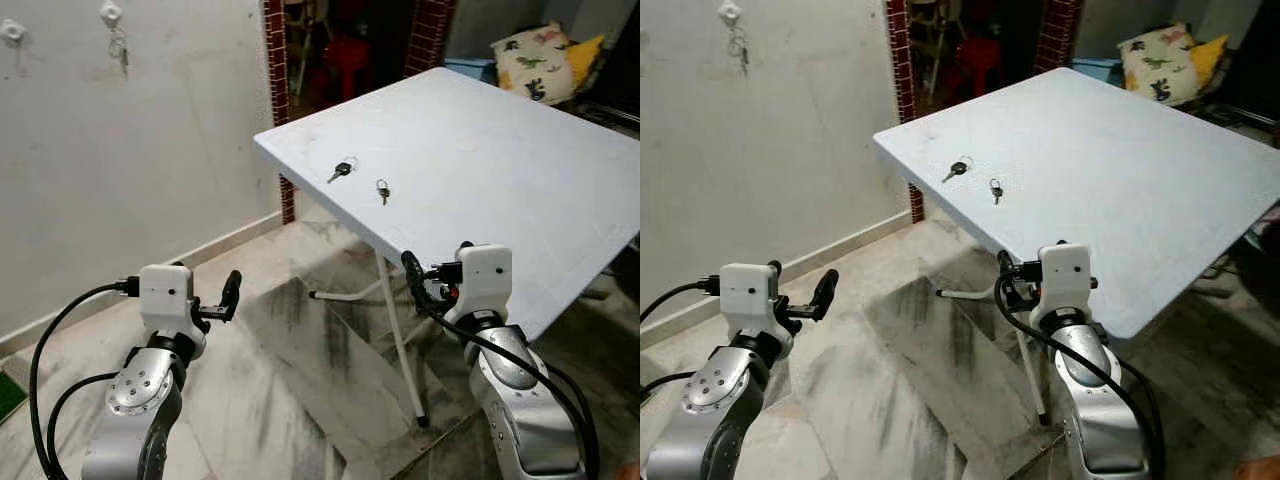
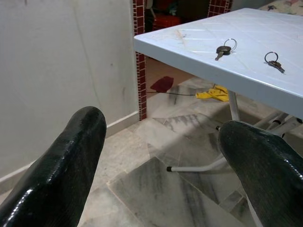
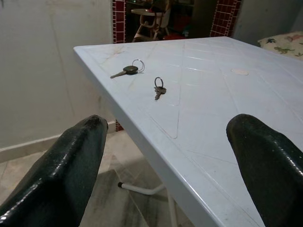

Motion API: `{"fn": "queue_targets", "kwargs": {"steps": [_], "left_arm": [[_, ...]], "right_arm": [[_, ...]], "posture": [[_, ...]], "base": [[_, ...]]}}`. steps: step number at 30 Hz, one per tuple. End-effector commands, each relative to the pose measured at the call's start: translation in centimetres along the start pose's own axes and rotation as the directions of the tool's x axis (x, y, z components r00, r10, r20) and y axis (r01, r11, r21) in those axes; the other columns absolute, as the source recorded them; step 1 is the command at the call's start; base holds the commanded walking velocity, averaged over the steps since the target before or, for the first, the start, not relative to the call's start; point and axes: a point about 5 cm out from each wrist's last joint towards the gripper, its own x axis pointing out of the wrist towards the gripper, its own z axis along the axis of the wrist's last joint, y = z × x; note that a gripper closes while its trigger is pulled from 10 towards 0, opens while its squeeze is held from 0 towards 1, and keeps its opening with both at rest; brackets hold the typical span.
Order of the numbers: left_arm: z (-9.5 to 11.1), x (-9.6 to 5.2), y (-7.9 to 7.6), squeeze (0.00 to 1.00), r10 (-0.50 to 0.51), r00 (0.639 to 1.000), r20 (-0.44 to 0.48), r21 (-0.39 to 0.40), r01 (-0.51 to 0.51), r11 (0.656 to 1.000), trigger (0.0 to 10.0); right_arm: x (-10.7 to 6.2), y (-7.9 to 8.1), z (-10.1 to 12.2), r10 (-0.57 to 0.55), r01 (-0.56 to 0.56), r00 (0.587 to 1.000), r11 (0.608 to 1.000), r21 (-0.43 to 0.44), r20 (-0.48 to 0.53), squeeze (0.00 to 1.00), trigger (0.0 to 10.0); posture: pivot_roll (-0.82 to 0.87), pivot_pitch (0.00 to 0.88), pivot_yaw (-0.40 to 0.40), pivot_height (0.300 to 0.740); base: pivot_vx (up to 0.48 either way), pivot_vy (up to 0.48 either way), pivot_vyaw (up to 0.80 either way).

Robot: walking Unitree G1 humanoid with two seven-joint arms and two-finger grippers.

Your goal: Hang keys on a hook

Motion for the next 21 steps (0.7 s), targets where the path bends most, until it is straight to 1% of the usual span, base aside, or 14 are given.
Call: {"fn": "queue_targets", "kwargs": {"steps": [1,10,21], "left_arm": [[0.12,0.10,0.31,0.00,0.011,1.000,-0.001,0.006,-0.011,1.000,10.0],[0.13,0.16,0.30,0.00,0.011,1.000,0.000,0.014,-0.011,1.000,10.0],[0.36,0.20,0.36,0.00,0.011,1.000,0.024,0.035,-0.012,0.999,10.0]], "right_arm": [[0.19,0.04,0.11,0.005,-0.005,1.000,1.000,-0.004,-0.002,0.00,10.0],[0.24,0.04,0.15,0.004,-0.004,1.000,1.000,-0.003,0.000,0.00,10.0],[0.31,0.21,0.04,0.009,-0.009,1.000,1.000,-0.002,-0.002,0.00,10.0]], "posture": [[0.09,0.000,0.039,0.740],[0.09,0.000,0.041,0.740],[0.09,0.000,0.042,0.740]], "base": [[0.000,0.000,-0.80],[0.000,0.000,-0.80],[0.000,0.000,-0.80]]}}
